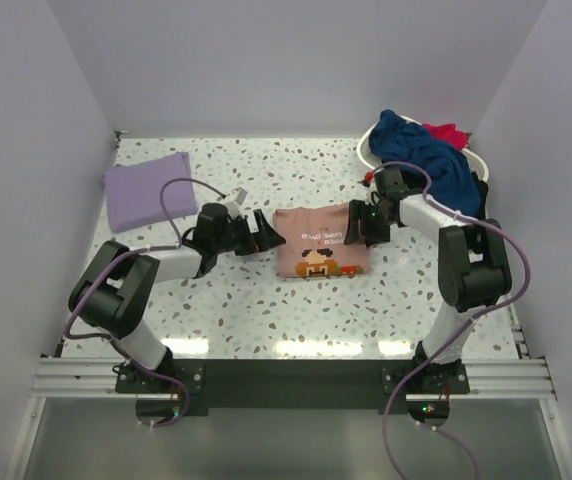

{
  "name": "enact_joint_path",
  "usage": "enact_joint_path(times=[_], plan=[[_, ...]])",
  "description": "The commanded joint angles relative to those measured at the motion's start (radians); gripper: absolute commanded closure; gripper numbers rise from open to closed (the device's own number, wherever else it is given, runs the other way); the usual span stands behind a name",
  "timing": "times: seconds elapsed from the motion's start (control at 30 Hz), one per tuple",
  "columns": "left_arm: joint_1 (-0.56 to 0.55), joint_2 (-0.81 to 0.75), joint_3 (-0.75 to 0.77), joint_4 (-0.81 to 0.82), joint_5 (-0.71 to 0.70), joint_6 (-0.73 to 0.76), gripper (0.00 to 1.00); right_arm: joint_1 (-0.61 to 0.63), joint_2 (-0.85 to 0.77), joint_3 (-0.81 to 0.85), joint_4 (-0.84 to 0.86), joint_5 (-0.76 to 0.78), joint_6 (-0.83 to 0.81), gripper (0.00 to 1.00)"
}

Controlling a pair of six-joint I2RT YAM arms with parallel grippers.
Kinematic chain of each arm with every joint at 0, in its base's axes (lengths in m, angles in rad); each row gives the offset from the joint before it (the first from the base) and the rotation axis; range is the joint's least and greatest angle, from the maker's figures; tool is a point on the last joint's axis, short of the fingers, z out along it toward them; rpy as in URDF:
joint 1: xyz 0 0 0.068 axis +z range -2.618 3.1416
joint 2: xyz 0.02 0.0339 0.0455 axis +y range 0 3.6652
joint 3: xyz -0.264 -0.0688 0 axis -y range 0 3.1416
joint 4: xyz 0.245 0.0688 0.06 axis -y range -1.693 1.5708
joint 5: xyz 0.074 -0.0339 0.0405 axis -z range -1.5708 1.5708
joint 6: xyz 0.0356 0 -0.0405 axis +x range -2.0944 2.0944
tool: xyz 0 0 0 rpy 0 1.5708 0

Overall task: Fold and stack the t-shirts
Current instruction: Neatly place the folded tshirt to the corner

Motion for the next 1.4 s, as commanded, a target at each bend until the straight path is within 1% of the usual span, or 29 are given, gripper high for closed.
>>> enact_joint_path(times=[0.0, 0.1, 0.27, 0.37, 0.6, 0.77, 0.97, 1.07, 1.1, 1.13, 1.17, 1.23, 1.27, 1.37], plan=[[-0.014, 0.030, -0.014, 0.069, -0.046, -0.019, 0.00, -0.001, 0.019, 0.000, 0.029, 0.024, -0.005, 0.36], [-0.018, 0.051, -0.025, 0.078, -0.063, -0.042, 0.00, -0.002, 0.037, -0.011, 0.040, 0.028, -0.005, 0.36], [-0.057, 0.085, -0.043, 0.161, -0.072, -0.101, 0.00, -0.001, 0.050, -0.027, 0.046, 0.028, -0.005, 0.37], [-0.097, 0.117, -0.050, 0.202, -0.129, -0.153, 0.00, -0.001, 0.047, -0.034, 0.052, 0.022, -0.005, 0.37], [-0.167, 0.243, -0.022, 0.299, -0.186, -0.239, 0.00, 0.024, 0.033, -0.053, 0.064, 0.012, 0.002, 0.38], [-0.207, 0.309, 0.058, 0.291, -0.213, -0.251, 0.00, 0.051, 0.025, -0.073, 0.083, 0.001, 0.018, 0.38], [-0.222, 0.346, 0.099, 0.268, -0.247, -0.251, 0.00, 0.084, 0.031, -0.091, 0.104, -0.008, 0.031, 0.39], [-0.224, 0.361, 0.116, 0.241, -0.262, -0.246, 0.17, 0.093, 0.036, -0.093, 0.110, -0.013, 0.034, 0.39], [-0.224, 0.364, 0.122, 0.213, -0.267, -0.243, 0.34, 0.097, 0.033, -0.094, 0.112, -0.015, 0.036, 0.39], [-0.222, 0.370, 0.128, 0.198, -0.273, -0.236, 0.44, 0.101, 0.028, -0.096, 0.112, -0.018, 0.036, 0.39], [-0.222, 0.381, 0.151, 0.157, -0.275, -0.231, 0.66, 0.102, 0.017, -0.097, 0.112, -0.018, 0.038, 0.39], [-0.216, 0.393, 0.182, 0.100, -0.284, -0.216, 0.96, 0.102, 0.002, -0.103, 0.109, -0.024, 0.038, 0.39], [-0.207, 0.400, 0.209, 0.057, -0.281, -0.208, 1.00, 0.101, -0.018, -0.105, 0.101, -0.024, 0.034, 0.39], [-0.181, 0.371, 0.230, 0.011, -0.284, -0.158, 1.00, 0.101, -0.055, -0.114, 0.077, -0.024, 0.027, 0.37]])
